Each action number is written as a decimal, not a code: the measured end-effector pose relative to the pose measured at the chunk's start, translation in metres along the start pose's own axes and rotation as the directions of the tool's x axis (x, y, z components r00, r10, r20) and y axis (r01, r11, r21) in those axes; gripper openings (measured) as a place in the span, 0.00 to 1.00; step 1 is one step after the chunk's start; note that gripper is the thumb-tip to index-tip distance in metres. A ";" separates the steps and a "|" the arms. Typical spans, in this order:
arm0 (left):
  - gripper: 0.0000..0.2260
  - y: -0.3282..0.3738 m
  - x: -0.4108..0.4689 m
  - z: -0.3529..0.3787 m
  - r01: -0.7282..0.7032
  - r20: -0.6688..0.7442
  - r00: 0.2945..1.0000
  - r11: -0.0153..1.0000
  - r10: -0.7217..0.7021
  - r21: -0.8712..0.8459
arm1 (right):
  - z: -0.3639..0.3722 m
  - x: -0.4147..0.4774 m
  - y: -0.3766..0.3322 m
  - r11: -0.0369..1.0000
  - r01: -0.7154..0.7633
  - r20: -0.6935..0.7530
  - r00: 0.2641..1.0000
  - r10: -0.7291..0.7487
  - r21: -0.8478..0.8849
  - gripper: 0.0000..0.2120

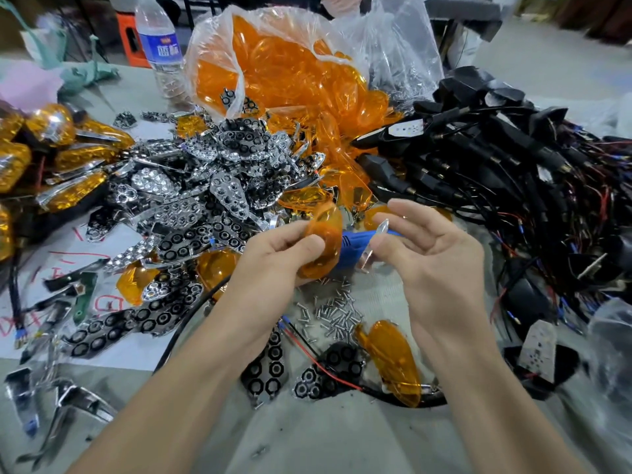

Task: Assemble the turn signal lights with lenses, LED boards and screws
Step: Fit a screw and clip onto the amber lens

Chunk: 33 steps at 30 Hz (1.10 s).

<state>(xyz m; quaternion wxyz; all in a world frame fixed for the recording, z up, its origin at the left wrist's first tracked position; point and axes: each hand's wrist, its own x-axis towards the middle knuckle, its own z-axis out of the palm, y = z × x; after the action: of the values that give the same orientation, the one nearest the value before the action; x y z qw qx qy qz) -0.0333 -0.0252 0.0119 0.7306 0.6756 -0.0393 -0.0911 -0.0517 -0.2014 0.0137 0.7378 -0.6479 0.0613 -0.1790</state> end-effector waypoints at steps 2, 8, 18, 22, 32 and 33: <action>0.12 0.001 0.000 0.000 -0.006 0.018 1.000 1.000 0.006 -0.022 | 0.000 -0.001 -0.003 0.999 0.014 0.079 0.997 -0.017 0.033 0.18; 0.12 0.002 0.000 0.000 -0.129 0.010 0.992 0.992 0.129 0.011 | 0.008 -0.008 -0.003 0.998 0.019 0.284 0.958 -0.033 0.053 0.19; 0.16 -0.006 -0.004 0.001 -0.260 -0.107 0.952 0.944 0.285 0.202 | 0.011 -0.010 -0.002 0.995 0.071 0.223 0.973 -0.053 -0.074 0.22; 0.13 -0.004 -0.006 0.003 -0.256 -0.082 0.959 0.954 0.271 0.153 | 0.015 -0.012 -0.003 0.999 0.040 0.203 0.979 -0.032 -0.037 0.21; 0.13 -0.002 -0.006 0.000 -0.248 -0.011 0.968 0.960 0.251 0.129 | 0.012 -0.010 -0.006 0.999 -0.042 0.205 0.978 0.034 0.034 0.17; 0.13 -0.001 -0.006 0.000 -0.251 -0.012 0.967 0.960 0.254 0.126 | 0.012 -0.010 -0.005 0.998 -0.052 0.203 0.978 0.042 0.041 0.16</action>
<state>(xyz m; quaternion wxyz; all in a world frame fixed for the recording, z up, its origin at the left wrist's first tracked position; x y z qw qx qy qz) -0.0397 -0.0243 0.0111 0.6935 0.7101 -0.1204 0.0150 -0.0583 -0.1876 0.0193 0.7588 -0.6441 -0.0026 -0.0963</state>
